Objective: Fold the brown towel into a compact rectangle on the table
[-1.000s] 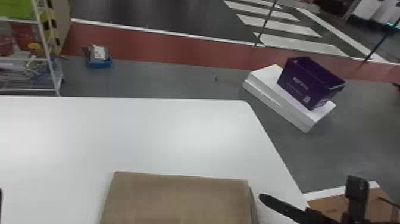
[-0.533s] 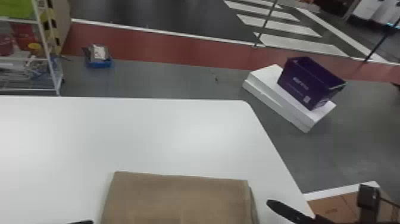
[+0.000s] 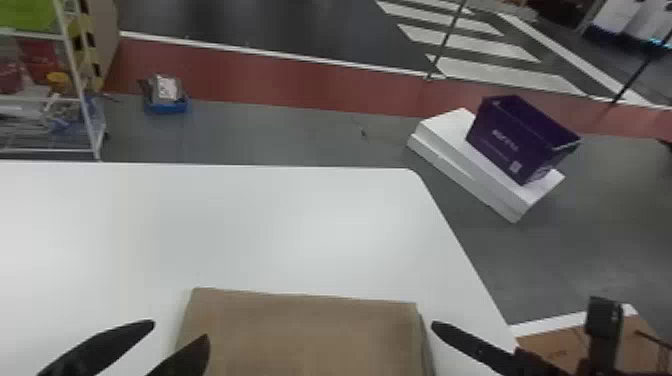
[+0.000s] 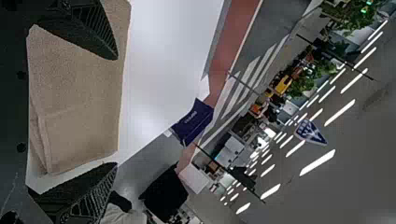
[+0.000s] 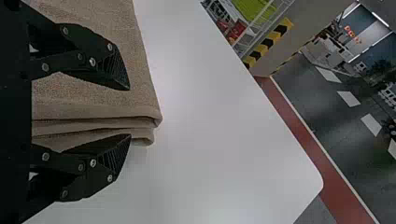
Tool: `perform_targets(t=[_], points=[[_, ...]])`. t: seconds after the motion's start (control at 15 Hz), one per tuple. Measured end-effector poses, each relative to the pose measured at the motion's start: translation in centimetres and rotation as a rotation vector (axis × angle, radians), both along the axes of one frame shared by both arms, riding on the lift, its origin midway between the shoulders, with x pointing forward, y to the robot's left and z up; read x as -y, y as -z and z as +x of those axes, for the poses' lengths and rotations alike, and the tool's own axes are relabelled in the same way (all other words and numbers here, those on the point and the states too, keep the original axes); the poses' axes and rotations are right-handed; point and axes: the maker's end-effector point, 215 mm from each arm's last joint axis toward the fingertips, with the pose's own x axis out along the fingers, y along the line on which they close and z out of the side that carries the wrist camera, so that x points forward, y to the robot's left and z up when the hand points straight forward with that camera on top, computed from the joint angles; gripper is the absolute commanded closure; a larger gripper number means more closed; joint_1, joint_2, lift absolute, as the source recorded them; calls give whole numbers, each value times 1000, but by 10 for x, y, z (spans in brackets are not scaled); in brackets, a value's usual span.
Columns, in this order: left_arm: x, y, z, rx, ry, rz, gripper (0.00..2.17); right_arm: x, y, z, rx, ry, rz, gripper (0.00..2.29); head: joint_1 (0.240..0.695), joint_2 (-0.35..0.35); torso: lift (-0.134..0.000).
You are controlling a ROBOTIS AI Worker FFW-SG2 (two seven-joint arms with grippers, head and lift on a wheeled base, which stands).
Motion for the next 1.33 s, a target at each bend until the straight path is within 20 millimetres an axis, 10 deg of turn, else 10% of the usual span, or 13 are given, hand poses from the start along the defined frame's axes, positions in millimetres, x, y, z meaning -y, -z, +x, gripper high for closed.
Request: perform_targets(t=[0.33,0.87,1.33], points=[[31,6,3,56,-55,26,1619,4,1,3,5,8,-20,1949,695,-350,-124],[113,55,4,106,-24,131,1619,21,0,0,16,39,-21,1949,695,-350,-124],[95,100,19,129,-131,331,1619,25,-4,1,25,47,-23,1949,695,-350,-124]])
